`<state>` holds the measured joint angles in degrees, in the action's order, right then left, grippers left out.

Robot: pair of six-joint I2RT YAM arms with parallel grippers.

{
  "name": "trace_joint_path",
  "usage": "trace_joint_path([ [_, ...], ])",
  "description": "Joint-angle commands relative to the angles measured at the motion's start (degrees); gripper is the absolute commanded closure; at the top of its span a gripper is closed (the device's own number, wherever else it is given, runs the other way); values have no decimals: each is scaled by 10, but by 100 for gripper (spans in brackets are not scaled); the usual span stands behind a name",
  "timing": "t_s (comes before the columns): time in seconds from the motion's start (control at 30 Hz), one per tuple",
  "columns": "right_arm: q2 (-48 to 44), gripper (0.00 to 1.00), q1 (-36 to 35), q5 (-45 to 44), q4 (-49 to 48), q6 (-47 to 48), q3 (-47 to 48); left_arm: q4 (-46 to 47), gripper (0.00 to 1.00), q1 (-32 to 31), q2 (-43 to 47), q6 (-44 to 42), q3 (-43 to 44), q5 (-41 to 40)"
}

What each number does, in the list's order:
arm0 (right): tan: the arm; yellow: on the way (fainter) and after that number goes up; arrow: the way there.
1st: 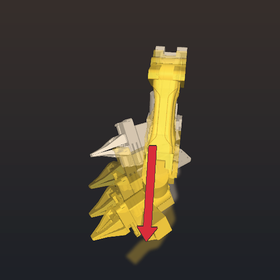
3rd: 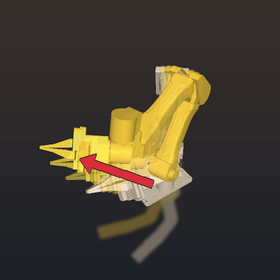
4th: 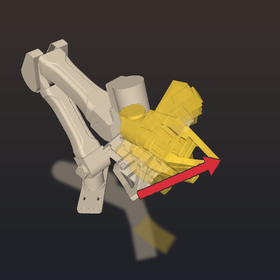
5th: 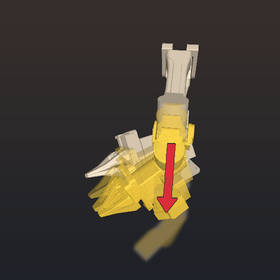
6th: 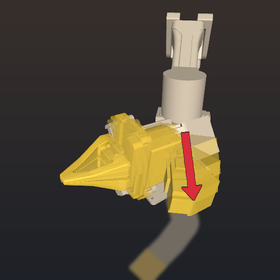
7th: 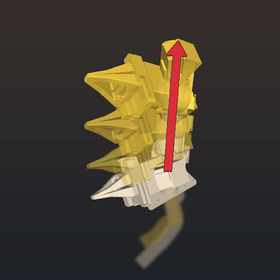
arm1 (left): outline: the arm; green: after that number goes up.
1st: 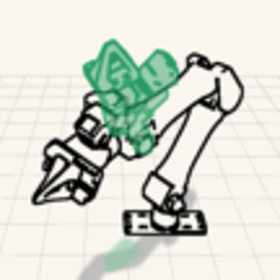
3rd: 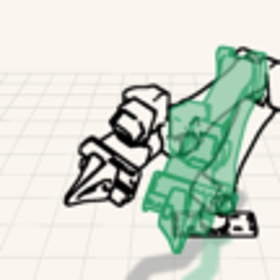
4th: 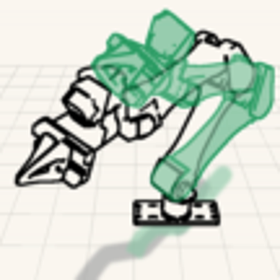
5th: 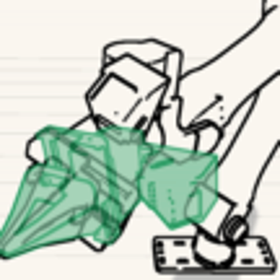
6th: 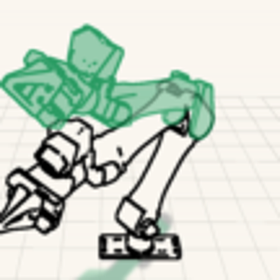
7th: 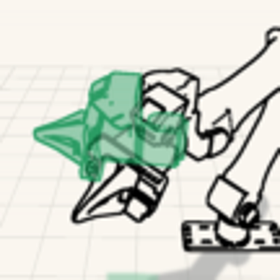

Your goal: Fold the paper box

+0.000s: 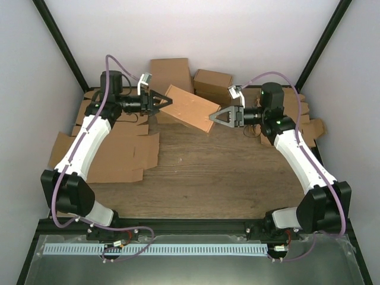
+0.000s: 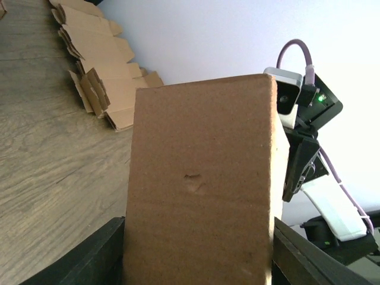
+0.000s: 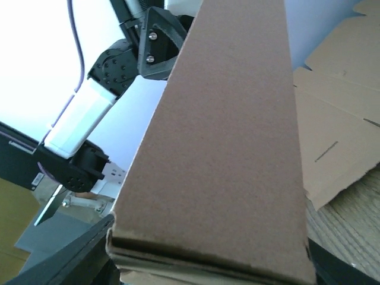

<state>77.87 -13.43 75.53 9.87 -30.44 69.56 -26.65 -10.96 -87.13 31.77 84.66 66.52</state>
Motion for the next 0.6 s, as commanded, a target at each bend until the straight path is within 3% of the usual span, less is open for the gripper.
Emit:
trace_joint_path([
  [0.0, -34, 34, -5, -65, -73, -75, -42, 81, 55, -1, 40, 95, -42, -25],
  [0.2, -75, 16, -8, -126, -125, -123, -80, 144, 55, -2, 82, 186, -85, -82],
  [0.3, -90, 1, -21, -160, -136, -140, -93, 173, 55, -4, 100, 229, -105, -103],
  [0.57, -120, 0, -48, -236, -224, -249, -137, 216, 55, -16, 127, 277, -140, -125],
])
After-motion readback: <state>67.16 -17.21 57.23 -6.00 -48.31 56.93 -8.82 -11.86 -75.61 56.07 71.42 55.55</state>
